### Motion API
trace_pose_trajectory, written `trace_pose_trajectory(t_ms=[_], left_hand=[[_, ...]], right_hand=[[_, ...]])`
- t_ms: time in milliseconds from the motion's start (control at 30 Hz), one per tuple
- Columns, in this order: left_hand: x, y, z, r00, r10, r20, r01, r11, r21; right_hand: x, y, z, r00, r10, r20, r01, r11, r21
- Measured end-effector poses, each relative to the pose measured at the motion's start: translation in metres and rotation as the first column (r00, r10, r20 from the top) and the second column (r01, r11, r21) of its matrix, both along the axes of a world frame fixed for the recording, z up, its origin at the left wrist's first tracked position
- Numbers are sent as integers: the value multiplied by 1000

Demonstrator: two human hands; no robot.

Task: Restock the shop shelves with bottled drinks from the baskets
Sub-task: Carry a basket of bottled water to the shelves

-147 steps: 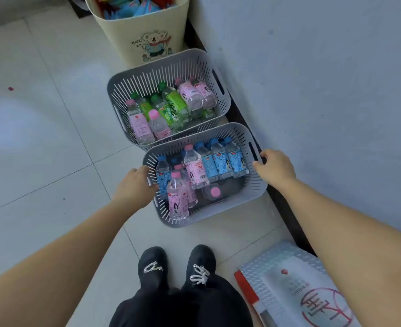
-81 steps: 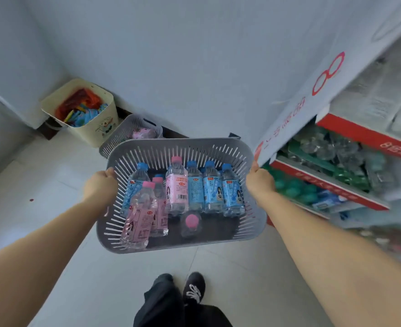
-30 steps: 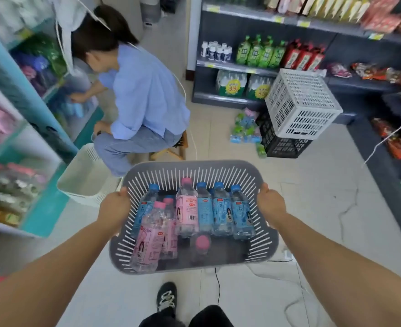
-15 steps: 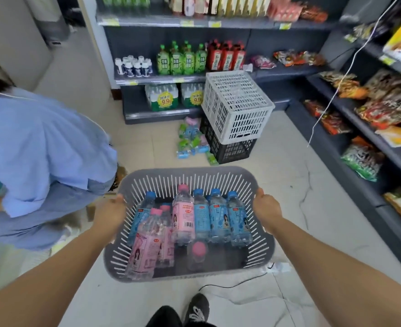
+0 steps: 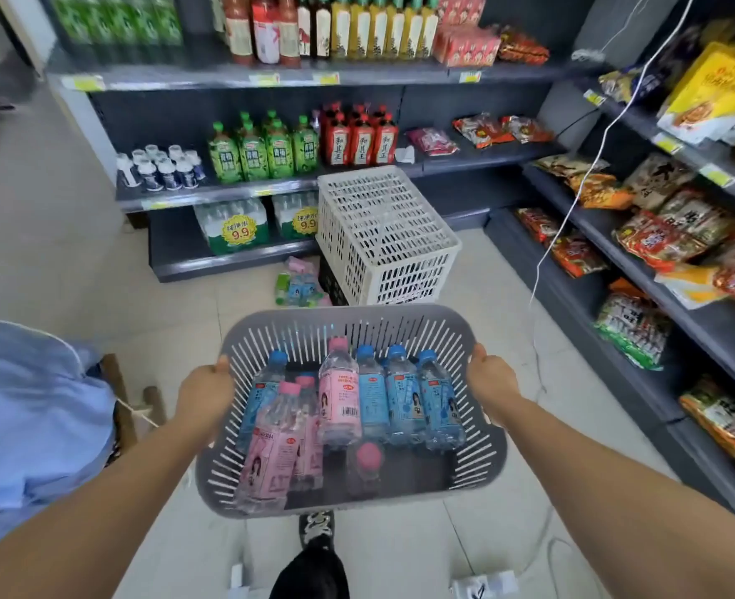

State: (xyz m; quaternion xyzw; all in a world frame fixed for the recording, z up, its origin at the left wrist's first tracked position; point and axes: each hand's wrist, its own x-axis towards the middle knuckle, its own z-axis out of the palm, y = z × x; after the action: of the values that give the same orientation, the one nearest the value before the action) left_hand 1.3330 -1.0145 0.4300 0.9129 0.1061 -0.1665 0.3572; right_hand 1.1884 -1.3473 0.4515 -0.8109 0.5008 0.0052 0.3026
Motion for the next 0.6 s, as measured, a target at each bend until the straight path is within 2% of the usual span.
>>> trace_pose_trajectory(t_ms=[67, 300, 400, 600], left_hand=[[31, -25, 0, 1000, -28, 1, 27, 999, 44], [133, -110, 2, 999, -8, 37, 8, 1000, 7], [176, -147, 0, 999, 26, 37, -26, 1000, -11], [252, -212, -12, 989, 151, 0, -150, 984, -95]], right_hand=[[30, -24, 0, 1000, 1, -10, -1, 1000, -1], [129, -109, 4, 998, 62, -25, -62, 998, 9], [172, -150, 3, 999, 32, -15, -32, 999, 39], [272, -229, 9, 991, 127, -41, -126, 992, 22]])
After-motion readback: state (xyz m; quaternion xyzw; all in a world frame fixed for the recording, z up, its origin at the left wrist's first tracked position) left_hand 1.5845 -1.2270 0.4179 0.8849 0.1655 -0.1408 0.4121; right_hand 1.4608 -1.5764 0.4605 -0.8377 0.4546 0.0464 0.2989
